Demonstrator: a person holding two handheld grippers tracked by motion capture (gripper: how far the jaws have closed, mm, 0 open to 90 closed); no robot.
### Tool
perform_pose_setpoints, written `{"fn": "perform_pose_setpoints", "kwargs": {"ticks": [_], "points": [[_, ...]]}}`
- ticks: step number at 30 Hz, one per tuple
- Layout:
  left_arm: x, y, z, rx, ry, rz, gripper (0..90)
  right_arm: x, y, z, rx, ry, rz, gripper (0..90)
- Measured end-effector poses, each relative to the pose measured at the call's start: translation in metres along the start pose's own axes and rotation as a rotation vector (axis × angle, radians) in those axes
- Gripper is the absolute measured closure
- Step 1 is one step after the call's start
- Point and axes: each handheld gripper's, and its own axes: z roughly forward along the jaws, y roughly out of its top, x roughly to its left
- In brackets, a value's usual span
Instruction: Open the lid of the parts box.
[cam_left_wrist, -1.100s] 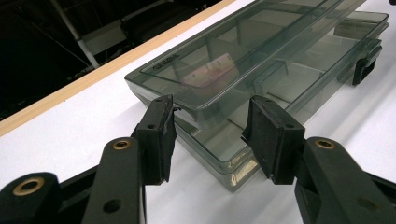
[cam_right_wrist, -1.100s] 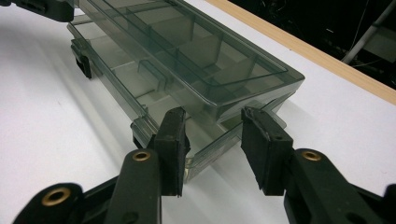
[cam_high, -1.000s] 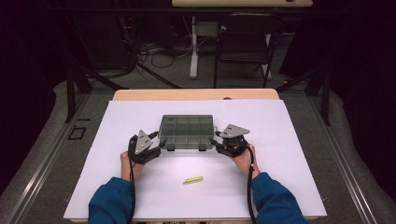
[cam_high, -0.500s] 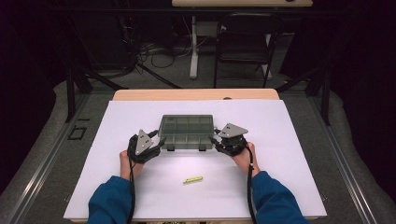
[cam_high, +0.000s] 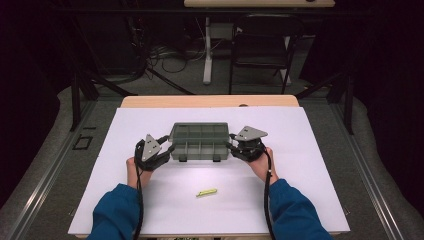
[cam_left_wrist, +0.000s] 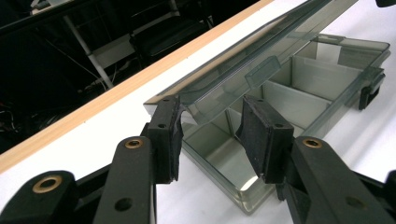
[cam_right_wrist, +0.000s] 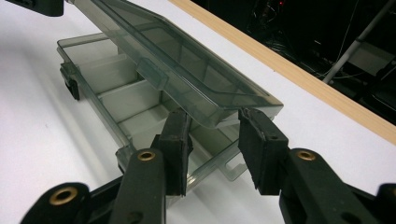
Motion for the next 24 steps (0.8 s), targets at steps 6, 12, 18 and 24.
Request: {"fn": "perform_pose_setpoints", "kwargs": {"ticks": [6,12,18,24], "points": [[0.007,0.009,0.001,0.009,-0.012,0.002,58.5,-0.003,0.007,0.0,-0.003,-0.007,-0.006,63.4],[0.014,0.018,0.003,0.032,-0.034,0.01,59.5,-0.007,0.013,0.002,0.003,-0.011,-0.021,63.9],[0.021,0.025,0.005,0.039,-0.03,0.009,61.9,-0.012,0.02,0.003,0.008,-0.014,-0.02,64.8],[0.027,0.032,0.008,0.039,-0.038,-0.005,63.7,-0.018,0.028,0.004,0.02,-0.007,-0.015,66.2]]}}
